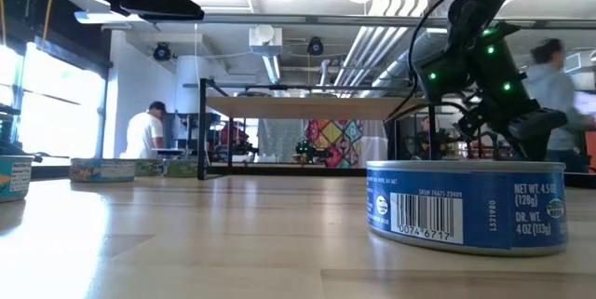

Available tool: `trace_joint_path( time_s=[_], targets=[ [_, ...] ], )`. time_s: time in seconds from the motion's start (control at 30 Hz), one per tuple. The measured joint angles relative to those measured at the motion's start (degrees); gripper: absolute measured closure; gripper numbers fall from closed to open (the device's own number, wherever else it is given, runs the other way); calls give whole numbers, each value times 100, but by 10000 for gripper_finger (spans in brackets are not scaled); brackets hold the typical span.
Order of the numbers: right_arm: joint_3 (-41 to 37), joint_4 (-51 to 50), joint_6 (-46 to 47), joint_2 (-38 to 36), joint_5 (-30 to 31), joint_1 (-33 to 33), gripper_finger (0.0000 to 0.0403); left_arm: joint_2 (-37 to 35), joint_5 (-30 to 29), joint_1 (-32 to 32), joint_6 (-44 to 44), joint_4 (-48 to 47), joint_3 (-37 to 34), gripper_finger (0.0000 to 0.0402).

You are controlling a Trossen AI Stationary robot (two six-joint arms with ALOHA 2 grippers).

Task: Stack canned seafood by type on shelf
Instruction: Put the green tuna can on the shelf

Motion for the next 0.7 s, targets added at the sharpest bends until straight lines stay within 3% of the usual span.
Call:
trace_joint_path(
  time_s=[0.2,0.37,0.7],
  targets=[
    [-75,314,-202,-9,-184,-247,338,0,-1,0,-59,-25,0,296],
    [-61,290,17,-13,-358,7,381,0,-2,0,-69,-24,0,296],
    [63,92,536,-2,-942,997,396,0,-2,0,-118,-28,0,296]
  ],
)
